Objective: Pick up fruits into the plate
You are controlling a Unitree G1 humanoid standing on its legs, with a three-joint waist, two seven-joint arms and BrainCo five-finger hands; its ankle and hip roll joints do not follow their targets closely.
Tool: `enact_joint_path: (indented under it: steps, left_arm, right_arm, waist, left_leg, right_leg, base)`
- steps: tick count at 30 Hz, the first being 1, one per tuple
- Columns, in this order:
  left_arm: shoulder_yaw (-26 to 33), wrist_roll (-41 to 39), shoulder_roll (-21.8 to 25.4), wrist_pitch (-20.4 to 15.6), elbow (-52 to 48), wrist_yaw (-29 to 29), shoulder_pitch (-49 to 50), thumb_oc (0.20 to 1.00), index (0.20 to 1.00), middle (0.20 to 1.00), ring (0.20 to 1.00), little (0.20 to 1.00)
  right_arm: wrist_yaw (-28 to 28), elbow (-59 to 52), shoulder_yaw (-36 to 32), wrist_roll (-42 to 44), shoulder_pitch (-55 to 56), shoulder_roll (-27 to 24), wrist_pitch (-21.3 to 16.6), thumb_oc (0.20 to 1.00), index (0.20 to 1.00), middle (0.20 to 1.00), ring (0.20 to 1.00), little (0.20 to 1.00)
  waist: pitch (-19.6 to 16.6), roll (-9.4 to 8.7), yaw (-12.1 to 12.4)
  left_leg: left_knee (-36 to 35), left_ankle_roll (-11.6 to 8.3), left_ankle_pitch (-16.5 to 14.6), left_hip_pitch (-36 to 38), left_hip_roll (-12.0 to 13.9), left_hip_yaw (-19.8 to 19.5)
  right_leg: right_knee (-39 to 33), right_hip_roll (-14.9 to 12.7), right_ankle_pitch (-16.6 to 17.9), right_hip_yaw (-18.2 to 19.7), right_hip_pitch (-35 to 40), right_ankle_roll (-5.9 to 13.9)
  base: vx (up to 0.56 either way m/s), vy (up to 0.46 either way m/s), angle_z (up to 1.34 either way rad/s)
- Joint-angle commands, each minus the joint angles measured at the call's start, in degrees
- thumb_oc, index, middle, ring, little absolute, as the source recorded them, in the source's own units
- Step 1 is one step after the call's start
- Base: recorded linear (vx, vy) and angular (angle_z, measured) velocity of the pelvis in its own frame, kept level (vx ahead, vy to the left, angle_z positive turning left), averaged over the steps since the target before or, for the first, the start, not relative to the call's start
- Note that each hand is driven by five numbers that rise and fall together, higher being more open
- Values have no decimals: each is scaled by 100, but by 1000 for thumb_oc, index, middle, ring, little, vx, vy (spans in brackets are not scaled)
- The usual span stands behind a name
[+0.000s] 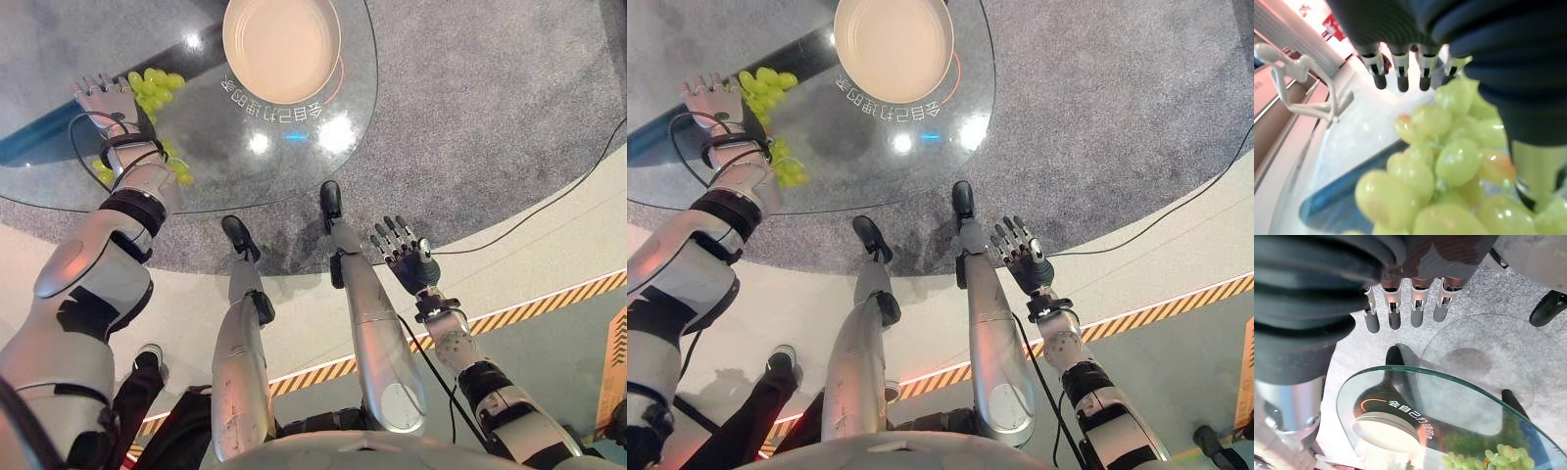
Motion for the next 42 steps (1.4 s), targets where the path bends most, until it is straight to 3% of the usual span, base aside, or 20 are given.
enact_joint_path:
  steps: [1,2,3,12,27,32,35,38,42]
  left_arm:
    - [556,-460,108,237,396,284,119,1000,1000,1000,1000,1000]
    - [572,-564,69,204,457,387,95,708,708,708,708,708]
    - [588,-610,39,129,515,457,65,200,200,200,200,200]
    - [577,-768,-201,-259,1143,720,-130,200,200,200,200,200]
    - [593,-1323,-260,-878,1531,975,-202,200,200,200,200,200]
    - [899,-2157,-276,-1596,1428,1251,-92,200,200,200,200,200]
    - [1439,-2885,-219,-2673,1308,1322,154,200,200,200,200,200]
    - [1808,-3200,-114,-3349,1143,1178,409,200,200,200,200,200]
    - [2138,-3476,27,-3822,665,758,774,200,200,200,200,200]
  right_arm:
    - [105,-477,58,99,514,66,-181,1000,1000,1000,1000,1000]
    - [111,-490,77,105,504,76,-186,1000,1000,1000,1000,1000]
    - [114,-501,88,109,491,76,-177,1000,1000,1000,1000,1000]
    - [225,-367,185,162,375,100,-117,1000,1000,1000,1000,1000]
    - [332,-207,248,162,336,93,-103,1000,1000,1000,1000,1000]
    - [311,-246,245,33,346,130,-152,1000,1000,1000,1000,1000]
    - [316,-328,215,-36,408,160,-219,1000,1000,1000,1000,1000]
    - [337,-400,161,-78,476,146,-242,1000,1000,1000,1000,1000]
    - [174,-645,94,-249,528,136,-250,1000,1000,1000,1000,1000]
  waist:
    - [-110,-116,-217]
    - [-110,-134,-226]
    - [-110,-152,-237]
    - [-110,-285,-320]
    - [-110,-288,-359]
    - [-110,-275,-315]
    - [-110,-219,-242]
    - [-110,-160,-183]
    - [-110,-77,-102]
  left_leg:
    - [554,-195,-344,-262,-90,-216]
    - [556,-193,-346,-278,-91,-214]
    - [557,-196,-349,-288,-94,-218]
    - [642,-219,-380,-333,-63,-202]
    - [637,-245,-367,-190,-18,-167]
    - [516,-241,-335,-29,-10,-169]
    - [429,-233,-303,160,-19,-211]
    - [338,-233,-281,353,-30,-248]
    - [234,-228,-252,604,-48,-277]
  right_leg:
    - [-781,302,620,233,336,256]
    - [-776,311,623,240,314,256]
    - [-778,314,630,246,302,259]
    - [-726,350,612,283,256,260]
    - [-692,355,585,279,361,252]
    - [-732,372,550,255,514,243]
    - [-738,366,497,222,709,242]
    - [-768,349,466,181,901,247]
    - [-844,308,463,120,1160,250]
  base:
    - [11,-6,4]
    - [13,-5,5]
    - [11,-3,6]
    - [2,-1,1]
    - [0,0,0]
    - [0,0,0]
    - [0,0,0]
    - [0,0,0]
    - [2,7,1]
